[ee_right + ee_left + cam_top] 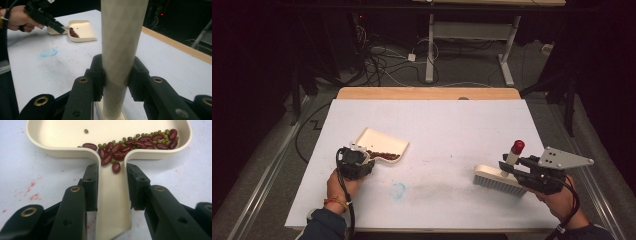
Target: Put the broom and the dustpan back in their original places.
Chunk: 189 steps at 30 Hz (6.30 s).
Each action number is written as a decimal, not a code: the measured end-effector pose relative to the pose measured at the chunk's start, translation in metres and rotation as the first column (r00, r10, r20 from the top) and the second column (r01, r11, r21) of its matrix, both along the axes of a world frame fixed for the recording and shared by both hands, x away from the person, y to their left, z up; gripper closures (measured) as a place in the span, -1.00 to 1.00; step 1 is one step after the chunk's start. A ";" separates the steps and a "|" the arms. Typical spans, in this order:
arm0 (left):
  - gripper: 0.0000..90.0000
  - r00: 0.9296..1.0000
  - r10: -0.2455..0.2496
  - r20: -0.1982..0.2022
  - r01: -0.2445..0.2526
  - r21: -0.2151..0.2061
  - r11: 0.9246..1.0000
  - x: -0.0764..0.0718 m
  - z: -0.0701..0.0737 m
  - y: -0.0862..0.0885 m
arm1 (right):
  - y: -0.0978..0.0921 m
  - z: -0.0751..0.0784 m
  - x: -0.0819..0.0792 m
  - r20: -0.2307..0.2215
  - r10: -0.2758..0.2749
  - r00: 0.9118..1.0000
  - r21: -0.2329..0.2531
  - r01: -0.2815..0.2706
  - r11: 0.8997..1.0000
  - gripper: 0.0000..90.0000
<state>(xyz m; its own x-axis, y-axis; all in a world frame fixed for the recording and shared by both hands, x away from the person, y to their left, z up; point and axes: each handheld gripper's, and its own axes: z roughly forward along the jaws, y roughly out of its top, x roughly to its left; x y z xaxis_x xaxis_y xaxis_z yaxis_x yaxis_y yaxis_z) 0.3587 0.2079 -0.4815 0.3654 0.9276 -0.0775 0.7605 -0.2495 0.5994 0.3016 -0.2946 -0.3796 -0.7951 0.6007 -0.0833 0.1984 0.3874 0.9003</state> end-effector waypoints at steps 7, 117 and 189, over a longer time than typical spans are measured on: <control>0.23 0.999 0.027 -0.019 -0.028 -0.042 0.999 0.001 -0.005 -0.015 | 0.005 0.000 0.023 -0.043 0.011 0.999 -0.018 -0.012 1.000 0.54; -0.62 0.886 -0.363 0.289 0.341 0.124 0.932 -0.068 0.005 -0.004 | 0.049 -0.016 0.109 0.095 -0.397 0.913 0.035 0.396 0.918 -0.65; -0.62 0.882 -0.381 0.278 0.357 0.136 0.924 -0.069 0.004 -0.009 | 0.044 0.000 0.034 0.222 -0.232 0.947 -0.022 0.242 0.970 -0.64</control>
